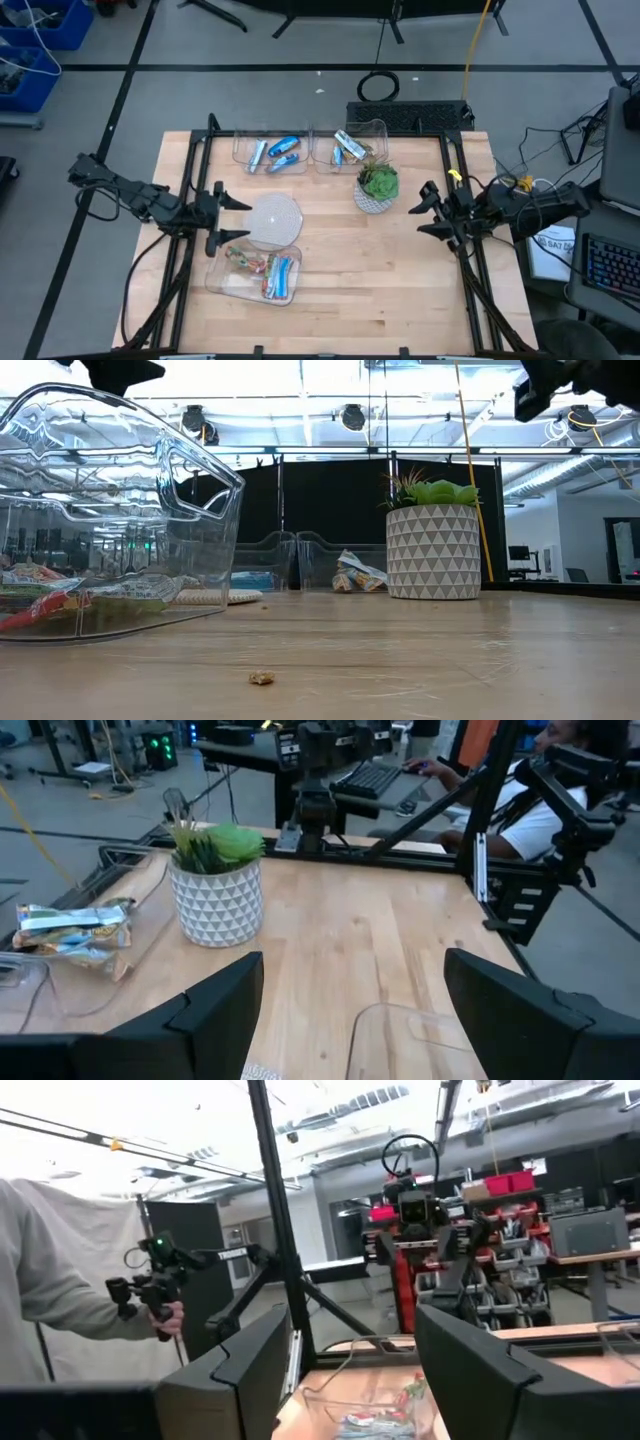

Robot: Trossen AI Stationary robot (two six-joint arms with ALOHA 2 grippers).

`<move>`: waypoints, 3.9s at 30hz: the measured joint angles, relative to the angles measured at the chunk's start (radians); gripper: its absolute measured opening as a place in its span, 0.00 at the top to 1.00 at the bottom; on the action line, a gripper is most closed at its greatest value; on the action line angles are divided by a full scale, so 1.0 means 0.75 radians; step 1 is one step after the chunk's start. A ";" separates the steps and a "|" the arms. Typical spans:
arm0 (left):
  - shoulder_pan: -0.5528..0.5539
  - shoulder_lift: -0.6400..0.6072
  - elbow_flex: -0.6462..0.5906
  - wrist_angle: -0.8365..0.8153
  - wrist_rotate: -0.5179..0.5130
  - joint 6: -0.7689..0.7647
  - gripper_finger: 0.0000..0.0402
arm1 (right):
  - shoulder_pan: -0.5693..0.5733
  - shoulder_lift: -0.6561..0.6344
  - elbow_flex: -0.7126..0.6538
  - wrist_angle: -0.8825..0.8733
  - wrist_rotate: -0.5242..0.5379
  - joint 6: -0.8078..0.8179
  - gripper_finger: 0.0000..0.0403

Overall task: Pick and place Granola Bars by type
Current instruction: Return to Home Position

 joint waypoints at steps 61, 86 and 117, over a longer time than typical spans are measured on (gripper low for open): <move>0.000 -0.546 -0.752 0.399 0.018 0.077 0.24 | 0.106 -0.169 -0.268 -0.404 0.649 0.120 0.48; 0.001 -0.459 -0.751 0.389 -0.046 0.086 0.24 | 0.106 -0.151 -0.294 -0.498 0.616 0.180 0.48; 0.001 -0.459 -0.751 0.390 -0.044 0.100 0.24 | 0.106 -0.151 -0.294 -0.453 0.618 0.175 0.48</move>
